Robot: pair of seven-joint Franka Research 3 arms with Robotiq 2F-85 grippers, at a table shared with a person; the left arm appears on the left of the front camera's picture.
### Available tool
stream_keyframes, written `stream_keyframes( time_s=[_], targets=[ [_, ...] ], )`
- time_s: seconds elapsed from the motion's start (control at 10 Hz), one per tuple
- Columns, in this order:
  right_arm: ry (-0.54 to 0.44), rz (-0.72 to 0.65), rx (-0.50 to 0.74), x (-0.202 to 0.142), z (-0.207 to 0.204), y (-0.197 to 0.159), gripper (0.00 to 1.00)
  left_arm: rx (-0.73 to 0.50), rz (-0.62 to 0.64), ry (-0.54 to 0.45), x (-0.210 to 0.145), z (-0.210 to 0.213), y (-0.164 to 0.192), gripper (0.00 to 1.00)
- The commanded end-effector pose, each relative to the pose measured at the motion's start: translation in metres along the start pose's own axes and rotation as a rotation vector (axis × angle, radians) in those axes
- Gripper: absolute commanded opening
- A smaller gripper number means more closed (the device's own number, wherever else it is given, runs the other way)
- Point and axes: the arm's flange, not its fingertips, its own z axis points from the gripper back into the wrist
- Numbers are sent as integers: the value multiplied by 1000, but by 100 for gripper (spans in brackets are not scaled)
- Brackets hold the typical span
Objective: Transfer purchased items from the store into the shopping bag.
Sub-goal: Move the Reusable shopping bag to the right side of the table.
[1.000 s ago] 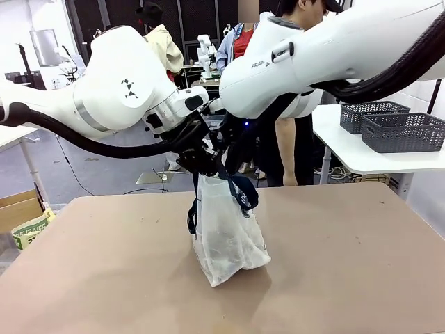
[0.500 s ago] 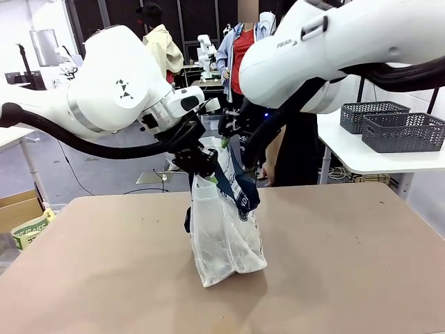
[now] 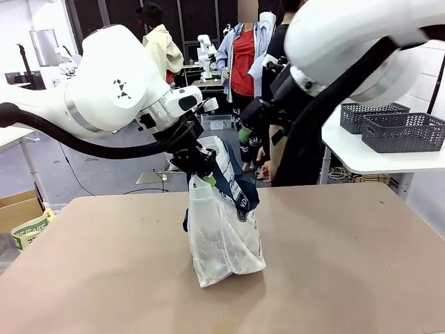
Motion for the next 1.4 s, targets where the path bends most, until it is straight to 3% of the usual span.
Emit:
stream_keyframes(
  time_s=[0.0, 0.2, 0.5, 0.7, 1.0, 1.2, 1.3],
  targets=[
    [69, 188, 41, -29, 9, -24, 100, 20, -9, -4, -6, 6, 3, 0],
    [88, 393, 76, -49, 14, -42, 100, 35, 17, 12, -5, 4, 4, 0],
    [13, 494, 112, -66, 24, -67, 100, 2, 0, 1, 0, 0, 1, 0],
    [-22, 550, 5, -83, 30, -69, 100, 2, 0, 1, 0, 0, 1, 0],
    [-82, 571, -41, -97, 41, -73, 100, 2, 0, 1, 0, 0, 1, 0],
    [-112, 542, -137, -96, 47, -66, 100, 2, 0, 1, 0, 0, 1, 0],
    [-76, 554, -42, -91, 49, -73, 100, 2, 0, 1, 0, 0, 1, 0]
  ],
)
